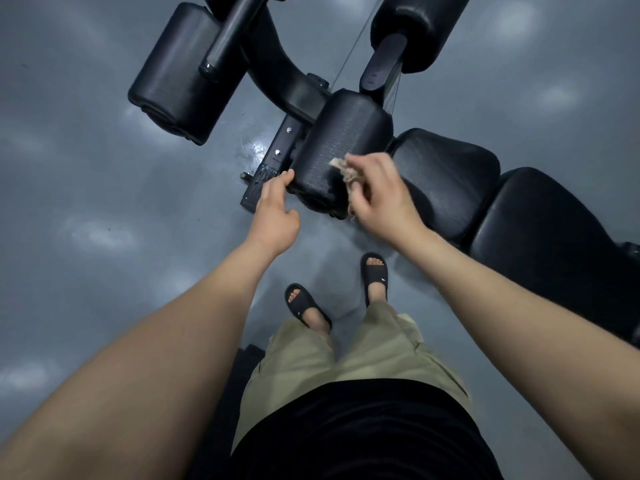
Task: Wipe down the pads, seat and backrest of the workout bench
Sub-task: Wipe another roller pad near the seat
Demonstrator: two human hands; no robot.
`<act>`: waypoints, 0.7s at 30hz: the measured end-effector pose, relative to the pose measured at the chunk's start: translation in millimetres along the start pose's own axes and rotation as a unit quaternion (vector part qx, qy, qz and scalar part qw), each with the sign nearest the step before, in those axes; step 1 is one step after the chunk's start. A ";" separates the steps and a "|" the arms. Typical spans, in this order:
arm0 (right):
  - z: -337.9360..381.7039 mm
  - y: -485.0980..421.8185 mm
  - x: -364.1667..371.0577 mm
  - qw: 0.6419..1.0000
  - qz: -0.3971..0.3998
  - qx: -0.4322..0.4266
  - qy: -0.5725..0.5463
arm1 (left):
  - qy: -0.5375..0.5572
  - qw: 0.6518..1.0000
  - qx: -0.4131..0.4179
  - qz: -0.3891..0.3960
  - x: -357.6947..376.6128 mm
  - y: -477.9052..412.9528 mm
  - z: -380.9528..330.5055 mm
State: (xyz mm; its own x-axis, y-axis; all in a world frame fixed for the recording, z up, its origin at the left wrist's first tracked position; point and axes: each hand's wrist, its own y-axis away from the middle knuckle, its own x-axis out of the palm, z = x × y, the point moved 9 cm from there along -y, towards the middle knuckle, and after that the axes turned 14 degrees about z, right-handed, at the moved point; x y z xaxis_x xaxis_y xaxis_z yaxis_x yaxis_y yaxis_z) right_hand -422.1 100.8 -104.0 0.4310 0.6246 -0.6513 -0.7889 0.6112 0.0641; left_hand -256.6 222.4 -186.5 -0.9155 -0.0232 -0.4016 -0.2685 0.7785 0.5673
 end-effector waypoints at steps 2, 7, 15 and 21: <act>-25.6 -14.6 -24.8 0.991 -0.063 0.091 -0.073 | 0.004 1.000 -0.005 -0.005 0.6 0.5 -0.7; -54.7 -38.3 -26.5 0.969 -0.057 0.181 -0.158 | 0.004 1.000 -0.005 -0.021 -1.0 1.4 -6.5; -39.7 -21.3 -3.3 0.989 -0.041 0.117 -0.085 | 0.021 0.999 -0.025 -0.043 -1.4 3.1 -8.1; -5.8 -15.9 19.3 1.000 0.007 0.012 0.024 | 0.036 0.998 -0.024 -0.052 0.5 3.7 -6.4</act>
State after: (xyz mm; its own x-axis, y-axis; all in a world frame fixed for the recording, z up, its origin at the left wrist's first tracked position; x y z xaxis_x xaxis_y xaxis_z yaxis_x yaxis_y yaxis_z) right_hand -403.8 100.3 -122.0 0.3976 0.6103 -0.6852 -0.7844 0.6135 0.0913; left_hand -260.0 221.3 -180.0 -0.9007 -0.1485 -0.4084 -0.3754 0.7393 0.5590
